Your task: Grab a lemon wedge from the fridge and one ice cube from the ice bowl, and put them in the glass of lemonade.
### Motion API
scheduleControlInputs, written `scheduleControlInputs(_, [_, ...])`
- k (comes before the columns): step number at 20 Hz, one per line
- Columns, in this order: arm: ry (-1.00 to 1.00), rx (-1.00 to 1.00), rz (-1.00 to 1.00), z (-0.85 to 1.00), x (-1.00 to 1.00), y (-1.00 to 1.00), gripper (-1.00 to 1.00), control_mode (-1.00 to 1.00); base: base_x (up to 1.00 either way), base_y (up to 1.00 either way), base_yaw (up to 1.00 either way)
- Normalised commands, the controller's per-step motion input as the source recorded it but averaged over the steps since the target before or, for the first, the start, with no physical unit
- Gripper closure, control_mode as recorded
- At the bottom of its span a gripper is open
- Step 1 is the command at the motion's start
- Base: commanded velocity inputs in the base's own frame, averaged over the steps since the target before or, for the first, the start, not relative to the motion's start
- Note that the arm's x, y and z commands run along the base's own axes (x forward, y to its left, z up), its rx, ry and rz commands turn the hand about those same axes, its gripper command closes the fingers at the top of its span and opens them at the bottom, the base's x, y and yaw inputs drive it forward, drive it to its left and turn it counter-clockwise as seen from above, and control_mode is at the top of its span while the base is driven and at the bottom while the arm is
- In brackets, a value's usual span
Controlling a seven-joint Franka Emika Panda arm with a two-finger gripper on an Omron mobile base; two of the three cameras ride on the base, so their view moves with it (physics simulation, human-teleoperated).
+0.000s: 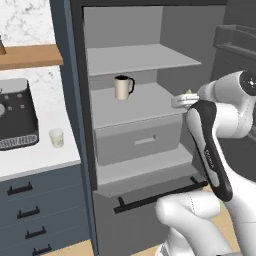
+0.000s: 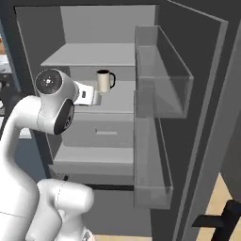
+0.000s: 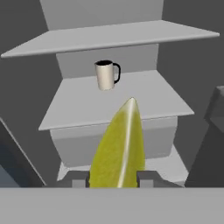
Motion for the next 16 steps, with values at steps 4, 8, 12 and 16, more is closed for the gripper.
scheduleControlInputs(4, [0.0, 0.0, 0.0, 0.0, 0.0, 0.0, 1.0, 1.0, -0.89, 0.7, 0.01])
scheduleControlInputs(8, [0.0, 0.0, 0.0, 0.0, 0.0, 0.0, 1.0, 1.0, -0.46, 0.97, -0.01])
scheduleControlInputs(12, [0.0, 0.0, 0.0, 0.0, 0.0, 0.0, 1.0, 1.0, -0.24, 1.0, -0.11])
scheduleControlInputs(16, [0.0, 0.0, 0.0, 0.0, 0.0, 0.0, 1.0, 1.0, -0.02, 1.0, -0.2])
